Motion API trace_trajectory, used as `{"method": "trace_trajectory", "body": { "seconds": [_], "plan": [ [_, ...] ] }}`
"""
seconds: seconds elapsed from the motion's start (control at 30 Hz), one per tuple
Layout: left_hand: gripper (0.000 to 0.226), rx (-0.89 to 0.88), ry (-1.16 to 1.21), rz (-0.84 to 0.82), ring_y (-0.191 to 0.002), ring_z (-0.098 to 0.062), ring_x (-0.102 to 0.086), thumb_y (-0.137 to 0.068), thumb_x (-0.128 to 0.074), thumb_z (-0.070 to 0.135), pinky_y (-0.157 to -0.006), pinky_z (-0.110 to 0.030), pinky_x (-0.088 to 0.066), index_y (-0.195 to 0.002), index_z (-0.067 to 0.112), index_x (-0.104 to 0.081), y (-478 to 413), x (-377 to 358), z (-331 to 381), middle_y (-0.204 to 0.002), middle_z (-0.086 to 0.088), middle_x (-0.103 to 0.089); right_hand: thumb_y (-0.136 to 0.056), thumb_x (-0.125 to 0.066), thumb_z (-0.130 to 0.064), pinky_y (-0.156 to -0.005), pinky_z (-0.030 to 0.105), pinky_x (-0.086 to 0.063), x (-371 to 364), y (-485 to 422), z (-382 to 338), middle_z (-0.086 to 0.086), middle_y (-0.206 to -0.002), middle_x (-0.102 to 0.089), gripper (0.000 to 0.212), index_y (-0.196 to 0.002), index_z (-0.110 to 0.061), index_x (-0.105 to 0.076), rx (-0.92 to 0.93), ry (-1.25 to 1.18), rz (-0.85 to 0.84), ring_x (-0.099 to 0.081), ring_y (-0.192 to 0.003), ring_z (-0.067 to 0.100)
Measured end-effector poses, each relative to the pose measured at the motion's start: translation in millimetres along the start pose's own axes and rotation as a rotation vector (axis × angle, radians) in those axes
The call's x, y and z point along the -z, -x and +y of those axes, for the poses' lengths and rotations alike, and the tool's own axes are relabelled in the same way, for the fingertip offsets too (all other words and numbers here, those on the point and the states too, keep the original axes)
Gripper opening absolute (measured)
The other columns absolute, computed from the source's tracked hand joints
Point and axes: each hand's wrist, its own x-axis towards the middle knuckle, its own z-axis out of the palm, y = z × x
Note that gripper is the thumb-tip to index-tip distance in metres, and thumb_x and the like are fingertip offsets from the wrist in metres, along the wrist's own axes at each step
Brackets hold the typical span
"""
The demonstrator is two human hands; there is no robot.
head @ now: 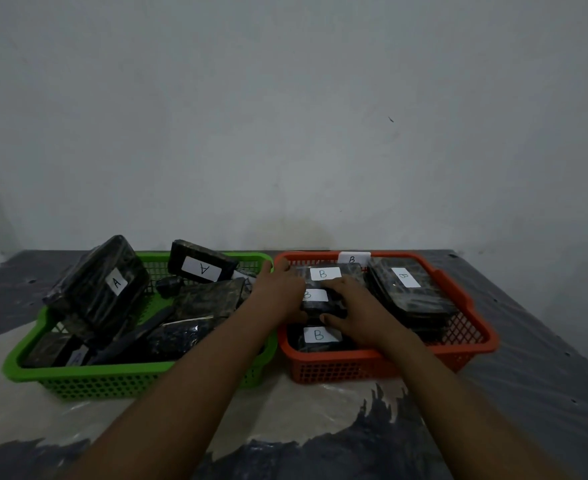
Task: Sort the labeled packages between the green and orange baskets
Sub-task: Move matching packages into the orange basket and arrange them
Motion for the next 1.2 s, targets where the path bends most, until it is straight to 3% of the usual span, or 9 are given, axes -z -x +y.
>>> {"method": "trace_trajectory", "body": {
  "seconds": [0.43, 0.7, 0.8, 0.97, 1.1, 1.2],
  "plan": [
    [0.049, 0.006, 0.097, -0.027, -0.142, -0.030, -0.025, -0.089, -0.066, 0.044, -0.117, -0.060, -0.018, -0.129, 0.018, -0.058, 0.1, -1.8, -3.5, -0.131, -0.006, -0.058, -0.081, -0.080, -0.027, -0.103, 0.019, -0.034, -3.8, -1.9, 4.7, -0.010, -0.126, -0.045, 0.070, -0.142, -0.028, -0.047, -0.013, -0.026, 0.013, -0.046, -0.117, 0.005],
    [0.061, -0.016, 0.106, 0.024, -0.143, -0.031, -0.027, -0.090, -0.064, 0.045, -0.117, -0.059, -0.020, -0.141, 0.017, -0.048, 4.0, -3.1, -2.0, -0.144, -0.008, -0.049, -0.081, -0.079, -0.030, -0.106, 0.025, -0.039, -5.7, -2.7, 3.7, -0.005, -0.128, -0.047, 0.069, -0.142, -0.028, -0.046, -0.002, -0.012, 0.008, -0.048, -0.120, 0.010],
    [0.076, -0.061, 0.279, 0.078, -0.145, -0.029, -0.028, -0.089, -0.062, 0.052, -0.118, -0.058, -0.021, -0.152, 0.021, -0.034, 8.7, -3.6, -8.5, -0.155, -0.005, -0.039, -0.081, -0.079, -0.036, -0.109, 0.031, -0.042, -2.3, -3.2, -1.8, -0.001, -0.134, -0.049, 0.070, -0.142, -0.023, -0.047, 0.017, -0.021, 0.036, -0.049, -0.124, 0.014],
    [0.055, -0.196, 0.633, 0.286, -0.125, -0.019, -0.051, -0.091, -0.067, 0.043, -0.105, -0.042, -0.043, -0.139, 0.023, -0.051, 28.2, -7.3, -37.4, -0.137, 0.000, -0.056, -0.088, -0.071, -0.036, -0.102, 0.025, -0.044, -1.7, -14.5, -26.2, -0.007, -0.131, -0.057, 0.050, -0.135, -0.028, -0.055, 0.106, -0.061, 0.146, -0.051, -0.121, 0.008],
    [0.047, -0.060, 0.650, 0.373, -0.125, -0.020, -0.051, -0.093, -0.065, 0.042, -0.102, -0.041, -0.046, -0.134, 0.021, -0.055, 54.9, -23.8, -74.0, -0.135, 0.000, -0.057, -0.094, -0.066, -0.031, -0.106, 0.032, -0.042, -18.4, -33.5, -61.0, -0.002, -0.133, -0.055, 0.040, -0.132, -0.022, -0.059, 0.159, -0.037, 0.091, -0.050, -0.125, 0.016],
    [0.047, 0.100, 0.587, 0.330, -0.119, -0.021, -0.054, -0.093, -0.063, 0.046, -0.096, -0.040, -0.049, -0.131, 0.020, -0.055, 77.9, -40.4, -107.1, -0.131, -0.001, -0.057, -0.096, -0.063, -0.029, -0.111, 0.038, -0.037, -35.6, -49.4, -81.8, 0.004, -0.138, -0.047, 0.039, -0.133, -0.020, -0.057, 0.139, -0.016, 0.039, -0.044, -0.130, 0.022]
  ]
}}
